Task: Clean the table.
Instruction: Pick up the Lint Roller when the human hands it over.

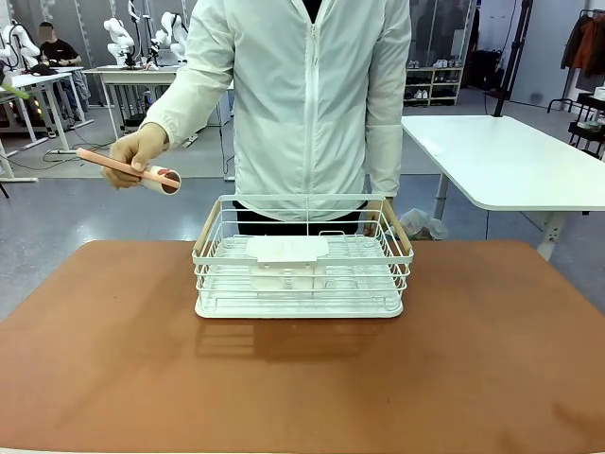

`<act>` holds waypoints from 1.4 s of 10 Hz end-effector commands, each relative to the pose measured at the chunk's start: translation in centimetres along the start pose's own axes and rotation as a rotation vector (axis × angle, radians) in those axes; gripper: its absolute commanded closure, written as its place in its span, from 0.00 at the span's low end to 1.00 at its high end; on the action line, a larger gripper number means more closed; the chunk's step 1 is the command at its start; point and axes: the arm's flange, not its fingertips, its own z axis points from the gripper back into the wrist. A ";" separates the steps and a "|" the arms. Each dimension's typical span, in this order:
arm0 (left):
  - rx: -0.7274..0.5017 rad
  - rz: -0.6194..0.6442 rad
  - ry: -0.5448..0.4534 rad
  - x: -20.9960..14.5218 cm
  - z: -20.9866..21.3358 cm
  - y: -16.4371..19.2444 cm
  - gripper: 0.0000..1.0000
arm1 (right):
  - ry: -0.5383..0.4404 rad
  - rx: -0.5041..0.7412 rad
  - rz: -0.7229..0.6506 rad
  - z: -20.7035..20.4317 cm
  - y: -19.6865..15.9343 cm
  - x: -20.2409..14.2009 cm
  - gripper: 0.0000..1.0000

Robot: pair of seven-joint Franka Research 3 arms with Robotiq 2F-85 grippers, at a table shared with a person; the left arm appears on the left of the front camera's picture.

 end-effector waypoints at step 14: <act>-0.052 0.139 -0.132 -7.0 -10.3 -0.5 0.00 | -0.016 -0.002 0.002 -0.1 0.3 -0.3 0.00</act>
